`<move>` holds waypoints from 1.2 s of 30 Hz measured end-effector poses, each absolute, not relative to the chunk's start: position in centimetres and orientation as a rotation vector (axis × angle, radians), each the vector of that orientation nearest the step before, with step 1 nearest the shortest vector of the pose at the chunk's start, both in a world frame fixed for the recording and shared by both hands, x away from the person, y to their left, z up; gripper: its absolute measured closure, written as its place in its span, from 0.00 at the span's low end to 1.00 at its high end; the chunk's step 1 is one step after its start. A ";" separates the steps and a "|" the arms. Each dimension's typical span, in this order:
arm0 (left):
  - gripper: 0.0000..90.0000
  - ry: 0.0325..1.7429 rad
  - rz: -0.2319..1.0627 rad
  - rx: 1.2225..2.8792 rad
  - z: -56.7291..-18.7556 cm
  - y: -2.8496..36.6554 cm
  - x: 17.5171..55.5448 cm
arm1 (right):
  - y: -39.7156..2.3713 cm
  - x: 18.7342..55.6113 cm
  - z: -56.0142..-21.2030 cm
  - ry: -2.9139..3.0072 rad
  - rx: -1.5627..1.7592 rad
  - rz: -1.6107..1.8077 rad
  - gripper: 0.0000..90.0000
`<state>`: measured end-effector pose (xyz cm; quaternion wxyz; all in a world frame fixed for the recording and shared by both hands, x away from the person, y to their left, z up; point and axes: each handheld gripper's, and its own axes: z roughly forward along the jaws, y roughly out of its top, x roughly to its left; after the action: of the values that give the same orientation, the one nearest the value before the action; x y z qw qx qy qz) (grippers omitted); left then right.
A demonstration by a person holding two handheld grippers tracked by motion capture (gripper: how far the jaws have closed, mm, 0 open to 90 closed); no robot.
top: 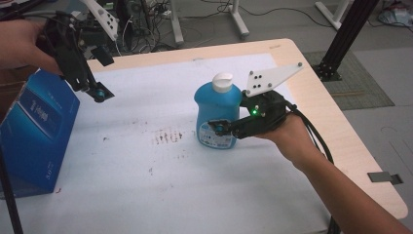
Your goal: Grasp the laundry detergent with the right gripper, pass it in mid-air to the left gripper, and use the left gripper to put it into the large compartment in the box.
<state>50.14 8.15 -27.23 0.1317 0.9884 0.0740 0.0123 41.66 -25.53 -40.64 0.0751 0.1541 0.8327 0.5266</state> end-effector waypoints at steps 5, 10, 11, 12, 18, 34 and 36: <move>0.02 0.206 0.042 2.868 -27.0 8.1 49.9 | -25.5 41.3 -40.1 2.497 0.437 1.571 0.52; 0.02 0.196 0.051 2.869 -26.6 8.0 49.5 | -25.4 40.9 -39.1 2.496 0.415 1.586 0.52; 0.02 0.197 0.054 2.863 -26.6 8.0 49.3 | -25.3 40.8 -38.9 2.502 0.407 1.586 0.52; 0.02 0.194 0.055 2.864 -26.5 7.9 49.3 | -25.2 40.8 -38.6 2.501 0.398 1.582 0.52; 0.02 0.171 0.047 2.862 -25.9 7.5 48.2 | -24.8 40.7 -37.5 2.533 0.375 1.576 0.52; 0.02 0.132 -0.035 2.887 -24.1 6.6 44.8 | -22.2 40.7 -34.3 2.577 0.230 1.594 0.52; 0.02 0.119 -0.038 2.887 -23.9 6.3 44.3 | -21.9 40.8 -34.2 2.580 0.221 1.599 0.52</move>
<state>44.28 6.33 -23.91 0.1254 0.9912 0.0409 -0.0130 40.79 -21.92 -34.20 0.0490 0.0726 0.8467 0.5248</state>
